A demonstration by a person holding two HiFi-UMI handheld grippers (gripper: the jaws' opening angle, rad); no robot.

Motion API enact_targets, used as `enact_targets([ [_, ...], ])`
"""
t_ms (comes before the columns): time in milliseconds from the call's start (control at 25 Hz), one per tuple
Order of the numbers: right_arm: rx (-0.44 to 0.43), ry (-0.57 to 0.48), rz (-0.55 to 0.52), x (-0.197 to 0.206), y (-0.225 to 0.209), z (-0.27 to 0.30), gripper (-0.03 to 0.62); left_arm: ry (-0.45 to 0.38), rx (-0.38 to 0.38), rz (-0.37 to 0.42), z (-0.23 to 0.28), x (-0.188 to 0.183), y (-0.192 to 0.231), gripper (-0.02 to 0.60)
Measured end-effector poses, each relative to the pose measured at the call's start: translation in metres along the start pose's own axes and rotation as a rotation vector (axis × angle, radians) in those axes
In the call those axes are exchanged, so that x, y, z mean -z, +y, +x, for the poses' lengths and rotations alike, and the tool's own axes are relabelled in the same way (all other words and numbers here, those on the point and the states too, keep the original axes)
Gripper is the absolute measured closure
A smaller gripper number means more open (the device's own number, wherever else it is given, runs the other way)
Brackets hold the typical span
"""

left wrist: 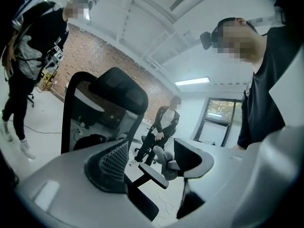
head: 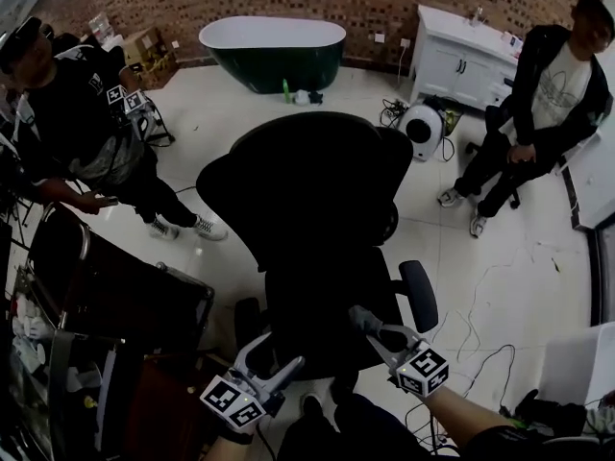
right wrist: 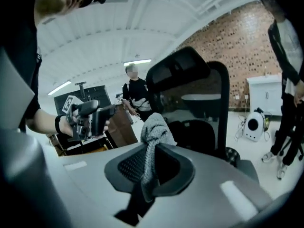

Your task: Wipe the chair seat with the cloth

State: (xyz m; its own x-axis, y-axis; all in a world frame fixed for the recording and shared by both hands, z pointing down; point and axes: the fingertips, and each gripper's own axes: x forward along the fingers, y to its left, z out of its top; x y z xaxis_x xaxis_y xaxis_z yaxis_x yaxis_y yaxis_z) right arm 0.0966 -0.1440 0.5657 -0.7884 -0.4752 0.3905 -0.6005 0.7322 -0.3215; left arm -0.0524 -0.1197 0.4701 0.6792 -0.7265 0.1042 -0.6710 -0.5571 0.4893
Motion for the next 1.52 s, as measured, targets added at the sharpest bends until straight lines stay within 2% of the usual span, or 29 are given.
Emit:
enact_targets([
  [120, -0.014, -0.097, -0.033, -0.043, 0.028, -0.027, 0.563, -0.042, 0.036, 0.039, -0.025, -0.02, -0.027, 0.258],
  [240, -0.025, -0.17, -0.02, -0.062, 0.075, -0.066, 0.563, -0.055, 0.078, 0.078, -0.062, -0.024, -0.067, 0.258],
  [400, -0.057, -0.228, -0.033, -0.065, 0.146, -0.102, 0.563, -0.079, 0.113, 0.137, -0.121, -0.019, -0.109, 0.258],
  [560, -0.04, -0.285, -0.048, -0.056, 0.218, -0.145, 0.563, -0.072, 0.157, 0.137, -0.187, 0.002, -0.154, 0.258],
  [800, 0.025, -0.375, -0.062, -0.048, 0.28, -0.206, 0.563, -0.024, 0.207, 0.138, -0.245, 0.034, -0.206, 0.258],
  [1000, 0.062, -0.375, -0.091, -0.032, 0.304, -0.241, 0.565, -0.043, 0.217, 0.142, -0.265, 0.038, -0.235, 0.258],
  [1160, 0.049, -0.388, -0.103, -0.032, 0.312, -0.26, 0.565, -0.082, 0.218, 0.147, -0.266, 0.039, -0.253, 0.258],
  [1520, 0.031, -0.402, -0.108, -0.026, 0.298, -0.302, 0.563, -0.107, 0.201, 0.163, -0.245, 0.036, -0.293, 0.259],
])
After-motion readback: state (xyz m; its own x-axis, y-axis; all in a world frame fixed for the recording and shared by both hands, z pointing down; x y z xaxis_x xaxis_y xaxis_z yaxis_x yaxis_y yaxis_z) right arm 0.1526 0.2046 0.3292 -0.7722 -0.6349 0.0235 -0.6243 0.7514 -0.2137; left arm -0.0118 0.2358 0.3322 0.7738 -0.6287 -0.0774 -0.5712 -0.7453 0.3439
